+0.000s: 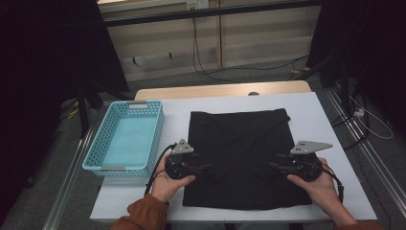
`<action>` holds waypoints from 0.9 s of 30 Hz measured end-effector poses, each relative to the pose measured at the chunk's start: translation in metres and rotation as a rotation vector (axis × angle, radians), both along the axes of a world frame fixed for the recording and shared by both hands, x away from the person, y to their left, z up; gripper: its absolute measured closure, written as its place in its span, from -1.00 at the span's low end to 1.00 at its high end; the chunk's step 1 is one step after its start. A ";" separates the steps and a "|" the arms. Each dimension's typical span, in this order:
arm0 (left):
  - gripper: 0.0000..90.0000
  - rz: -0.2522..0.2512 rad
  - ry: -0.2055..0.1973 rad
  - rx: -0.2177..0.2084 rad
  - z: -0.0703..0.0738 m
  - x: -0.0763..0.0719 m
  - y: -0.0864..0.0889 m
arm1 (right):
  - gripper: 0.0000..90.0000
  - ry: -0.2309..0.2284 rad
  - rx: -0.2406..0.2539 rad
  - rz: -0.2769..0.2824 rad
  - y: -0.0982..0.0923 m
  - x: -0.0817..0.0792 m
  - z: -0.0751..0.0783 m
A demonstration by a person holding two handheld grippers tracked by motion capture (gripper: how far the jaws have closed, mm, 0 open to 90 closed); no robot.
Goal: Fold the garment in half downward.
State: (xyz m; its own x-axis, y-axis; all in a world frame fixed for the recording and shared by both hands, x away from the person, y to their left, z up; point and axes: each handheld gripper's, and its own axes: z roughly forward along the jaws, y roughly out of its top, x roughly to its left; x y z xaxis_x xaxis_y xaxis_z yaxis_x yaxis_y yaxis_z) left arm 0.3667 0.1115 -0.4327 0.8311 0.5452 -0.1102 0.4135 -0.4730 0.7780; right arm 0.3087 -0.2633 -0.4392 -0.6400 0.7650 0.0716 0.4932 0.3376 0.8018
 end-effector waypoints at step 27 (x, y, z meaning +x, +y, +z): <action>0.49 -0.113 0.073 0.097 -0.023 -0.016 -0.015 | 0.31 0.108 -0.075 0.074 0.017 -0.001 -0.017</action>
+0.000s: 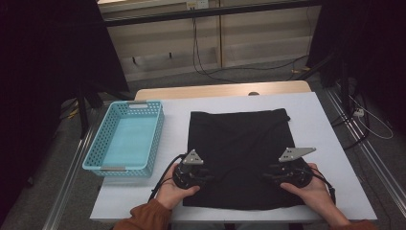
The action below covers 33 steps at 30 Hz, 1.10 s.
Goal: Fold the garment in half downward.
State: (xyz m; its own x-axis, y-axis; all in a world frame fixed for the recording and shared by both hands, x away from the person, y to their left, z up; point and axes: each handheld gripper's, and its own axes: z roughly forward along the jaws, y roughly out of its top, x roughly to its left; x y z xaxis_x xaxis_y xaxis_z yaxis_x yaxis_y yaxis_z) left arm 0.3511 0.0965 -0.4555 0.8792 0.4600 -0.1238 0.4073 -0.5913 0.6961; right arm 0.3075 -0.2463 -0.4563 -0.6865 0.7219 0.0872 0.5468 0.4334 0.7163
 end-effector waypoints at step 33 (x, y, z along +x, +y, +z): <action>0.89 0.056 -0.047 -0.220 0.026 0.012 0.008 | 0.93 -0.083 0.079 -0.019 -0.011 0.003 0.015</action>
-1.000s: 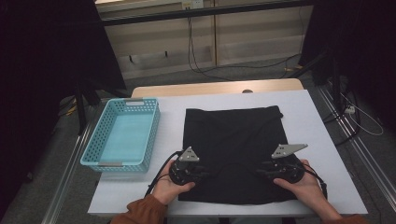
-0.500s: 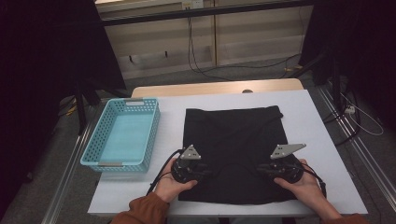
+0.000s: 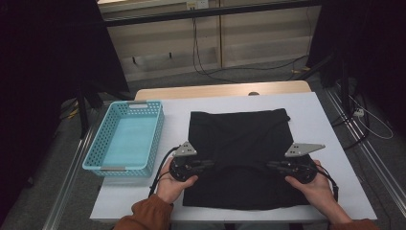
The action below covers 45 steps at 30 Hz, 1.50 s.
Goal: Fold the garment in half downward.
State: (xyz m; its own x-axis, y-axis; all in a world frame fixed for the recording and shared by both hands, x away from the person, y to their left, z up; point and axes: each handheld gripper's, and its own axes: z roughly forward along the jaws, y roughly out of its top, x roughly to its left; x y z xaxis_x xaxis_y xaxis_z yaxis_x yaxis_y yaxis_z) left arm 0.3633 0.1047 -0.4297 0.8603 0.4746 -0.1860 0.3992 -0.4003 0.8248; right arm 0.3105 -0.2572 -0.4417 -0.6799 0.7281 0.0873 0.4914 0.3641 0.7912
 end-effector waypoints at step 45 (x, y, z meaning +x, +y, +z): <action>0.89 -0.035 -0.093 -0.065 0.036 -0.033 0.003 | 0.95 -0.129 0.096 0.032 -0.011 -0.046 0.045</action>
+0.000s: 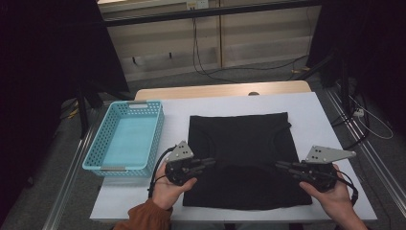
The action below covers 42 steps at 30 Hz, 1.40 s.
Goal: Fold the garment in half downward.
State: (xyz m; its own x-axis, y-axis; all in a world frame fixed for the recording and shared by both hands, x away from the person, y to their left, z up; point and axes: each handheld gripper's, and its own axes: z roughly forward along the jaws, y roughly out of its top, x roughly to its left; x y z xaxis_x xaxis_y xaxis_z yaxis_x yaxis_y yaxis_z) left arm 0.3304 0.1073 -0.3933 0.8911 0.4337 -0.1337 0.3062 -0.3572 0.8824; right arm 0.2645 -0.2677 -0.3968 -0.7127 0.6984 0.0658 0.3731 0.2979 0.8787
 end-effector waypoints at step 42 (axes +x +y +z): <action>0.82 -0.075 0.074 0.131 -0.037 -0.032 0.007 | 0.86 0.131 -0.097 0.055 0.007 -0.029 -0.036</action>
